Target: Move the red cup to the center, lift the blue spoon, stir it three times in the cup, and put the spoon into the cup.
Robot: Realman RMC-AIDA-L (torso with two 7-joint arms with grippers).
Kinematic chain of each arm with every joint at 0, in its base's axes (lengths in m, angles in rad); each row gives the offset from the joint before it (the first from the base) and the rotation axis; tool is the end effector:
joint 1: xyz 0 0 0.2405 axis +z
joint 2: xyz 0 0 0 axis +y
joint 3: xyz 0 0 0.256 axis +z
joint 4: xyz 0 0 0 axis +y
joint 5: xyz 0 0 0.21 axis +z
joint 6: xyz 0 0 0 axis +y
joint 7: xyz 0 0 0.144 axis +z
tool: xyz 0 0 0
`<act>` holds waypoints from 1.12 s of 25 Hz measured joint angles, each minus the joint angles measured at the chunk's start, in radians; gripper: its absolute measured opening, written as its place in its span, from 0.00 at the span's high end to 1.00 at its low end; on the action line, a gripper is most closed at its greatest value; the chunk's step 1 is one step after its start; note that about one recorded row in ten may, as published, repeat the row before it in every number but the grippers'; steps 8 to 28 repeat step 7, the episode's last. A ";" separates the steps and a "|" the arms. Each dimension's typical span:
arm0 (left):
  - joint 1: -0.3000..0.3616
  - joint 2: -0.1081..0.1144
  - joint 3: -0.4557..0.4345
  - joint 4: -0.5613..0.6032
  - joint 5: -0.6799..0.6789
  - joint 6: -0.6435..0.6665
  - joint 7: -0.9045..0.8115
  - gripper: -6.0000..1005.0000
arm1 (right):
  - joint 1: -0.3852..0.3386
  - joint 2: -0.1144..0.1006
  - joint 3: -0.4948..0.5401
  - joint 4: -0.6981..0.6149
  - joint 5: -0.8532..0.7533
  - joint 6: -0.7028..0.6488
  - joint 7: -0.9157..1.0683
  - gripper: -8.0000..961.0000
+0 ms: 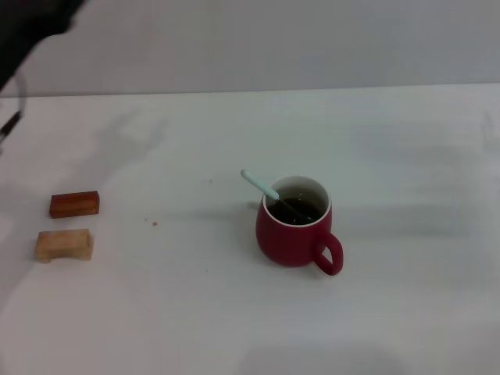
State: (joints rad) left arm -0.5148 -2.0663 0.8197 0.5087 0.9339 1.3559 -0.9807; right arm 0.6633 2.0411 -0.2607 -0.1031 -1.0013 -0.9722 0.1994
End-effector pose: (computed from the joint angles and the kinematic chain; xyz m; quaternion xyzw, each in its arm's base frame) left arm -0.2388 0.3836 0.0797 -0.7234 -0.1508 -0.5199 0.4285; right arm 0.3272 0.4092 0.0540 -0.6560 0.2246 0.2491 0.6762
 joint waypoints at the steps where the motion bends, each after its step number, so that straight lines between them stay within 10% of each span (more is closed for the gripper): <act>1: 0.013 -0.001 -0.001 -0.076 -0.113 0.028 0.126 0.37 | 0.001 0.001 0.005 -0.002 0.001 -0.001 0.000 0.47; 7: 0.035 -0.005 -0.004 -0.373 -0.498 0.178 0.587 0.37 | 0.009 0.007 0.069 -0.008 0.003 -0.015 0.002 0.47; 28: 0.035 -0.005 -0.004 -0.373 -0.498 0.178 0.587 0.37 | 0.009 0.007 0.069 -0.008 0.003 -0.015 0.002 0.47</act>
